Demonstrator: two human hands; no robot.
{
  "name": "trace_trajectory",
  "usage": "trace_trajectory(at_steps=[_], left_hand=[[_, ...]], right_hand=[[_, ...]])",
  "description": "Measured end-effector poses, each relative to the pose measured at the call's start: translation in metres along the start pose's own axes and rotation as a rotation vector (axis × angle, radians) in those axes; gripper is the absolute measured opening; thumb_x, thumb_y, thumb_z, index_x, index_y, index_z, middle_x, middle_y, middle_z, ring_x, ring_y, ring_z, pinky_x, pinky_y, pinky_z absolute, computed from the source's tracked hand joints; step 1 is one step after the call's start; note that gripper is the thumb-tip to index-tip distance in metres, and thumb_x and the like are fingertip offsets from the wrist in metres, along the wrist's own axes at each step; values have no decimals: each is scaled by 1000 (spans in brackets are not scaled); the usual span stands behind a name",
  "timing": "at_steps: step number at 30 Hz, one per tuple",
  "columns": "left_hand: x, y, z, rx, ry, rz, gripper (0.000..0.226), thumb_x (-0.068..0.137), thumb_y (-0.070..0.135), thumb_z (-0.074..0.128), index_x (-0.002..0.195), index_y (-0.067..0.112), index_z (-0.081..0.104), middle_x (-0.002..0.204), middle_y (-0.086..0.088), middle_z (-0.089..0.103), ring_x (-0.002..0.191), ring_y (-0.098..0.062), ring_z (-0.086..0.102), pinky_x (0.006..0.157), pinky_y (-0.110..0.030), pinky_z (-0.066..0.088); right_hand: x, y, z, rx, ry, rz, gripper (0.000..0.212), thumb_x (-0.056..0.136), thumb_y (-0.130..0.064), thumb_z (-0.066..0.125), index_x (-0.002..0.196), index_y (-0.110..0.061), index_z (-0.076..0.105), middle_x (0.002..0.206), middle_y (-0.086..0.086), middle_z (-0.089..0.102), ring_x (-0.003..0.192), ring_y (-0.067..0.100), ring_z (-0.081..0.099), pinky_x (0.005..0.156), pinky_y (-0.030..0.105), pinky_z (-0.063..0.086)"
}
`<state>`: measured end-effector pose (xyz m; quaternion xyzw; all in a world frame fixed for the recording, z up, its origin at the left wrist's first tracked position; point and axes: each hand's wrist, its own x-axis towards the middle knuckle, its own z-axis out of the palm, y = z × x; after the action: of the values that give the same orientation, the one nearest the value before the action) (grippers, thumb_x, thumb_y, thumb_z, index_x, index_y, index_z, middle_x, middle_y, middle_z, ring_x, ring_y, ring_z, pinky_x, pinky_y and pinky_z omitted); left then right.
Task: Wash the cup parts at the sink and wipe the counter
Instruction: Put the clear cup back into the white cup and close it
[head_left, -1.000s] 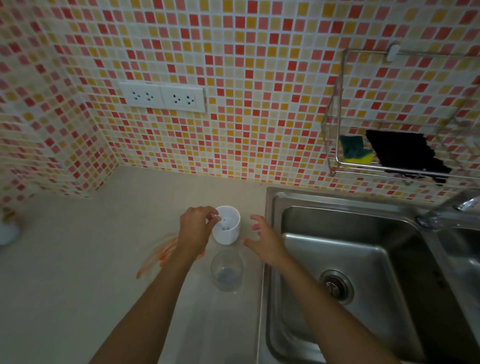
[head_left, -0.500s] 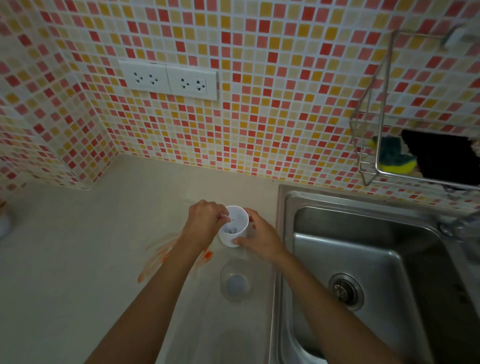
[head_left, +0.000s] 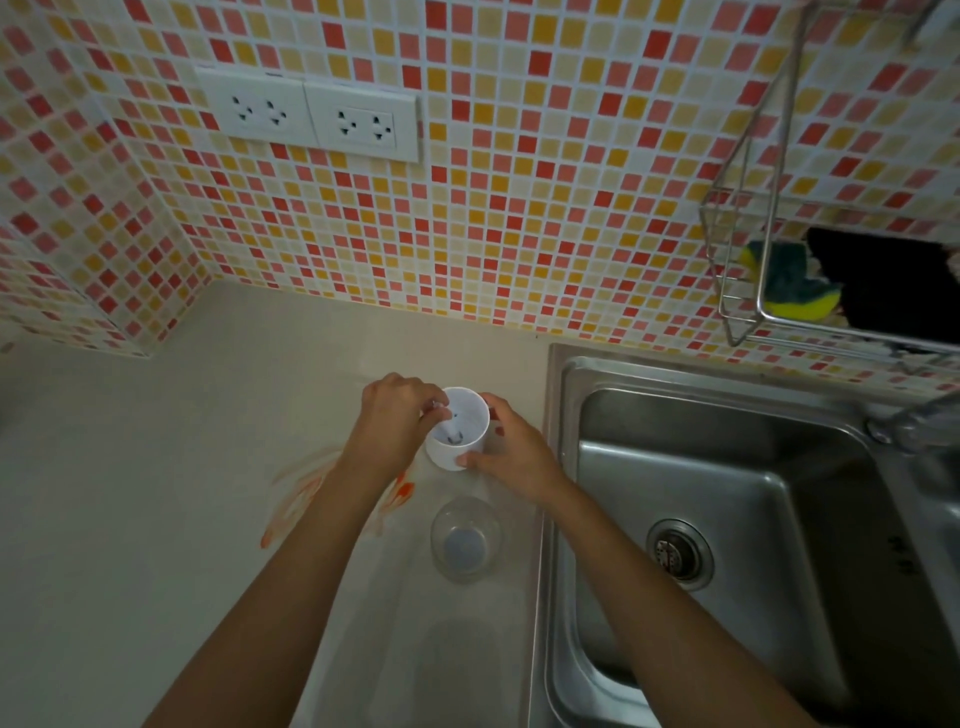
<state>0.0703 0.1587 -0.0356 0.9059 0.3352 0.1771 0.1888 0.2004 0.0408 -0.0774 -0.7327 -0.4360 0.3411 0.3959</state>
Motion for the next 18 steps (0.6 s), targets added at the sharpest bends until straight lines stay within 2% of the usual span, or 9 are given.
trace_trajectory(at_steps=[4,10,15,18], left_hand=[[1,2,2,0,-22,9,19,87,25,68,100,12,75,99,-11,74,89,-28,62,82,-33,45],[6,5,10,22,-99,28,20,91,23,62,103,13,75,103,-14,72,91,-27,60,85,-35,46],[2,6,17,63,-108,65,20,92,23,59,99,14,76,93,-13,73,86,-28,58,79,-37,48],[8,5,15,130,-172,33,25,94,29,56,110,17,72,107,-9,72,98,-25,58,88,-36,47]], right_hand=[[1,3,2,1,4,14,72,77,-37,78,136,-34,38,137,-7,52,117,12,53,97,30,45],[1,5,3,45,10,5,72,76,-35,79,136,-32,38,136,-7,52,115,11,54,94,26,46],[1,5,9,114,-16,18,71,78,-24,79,135,-28,37,138,-1,50,118,14,52,102,32,45],[1,2,15,132,-4,38,74,76,-22,80,133,-30,33,134,-2,50,112,11,51,98,28,44]])
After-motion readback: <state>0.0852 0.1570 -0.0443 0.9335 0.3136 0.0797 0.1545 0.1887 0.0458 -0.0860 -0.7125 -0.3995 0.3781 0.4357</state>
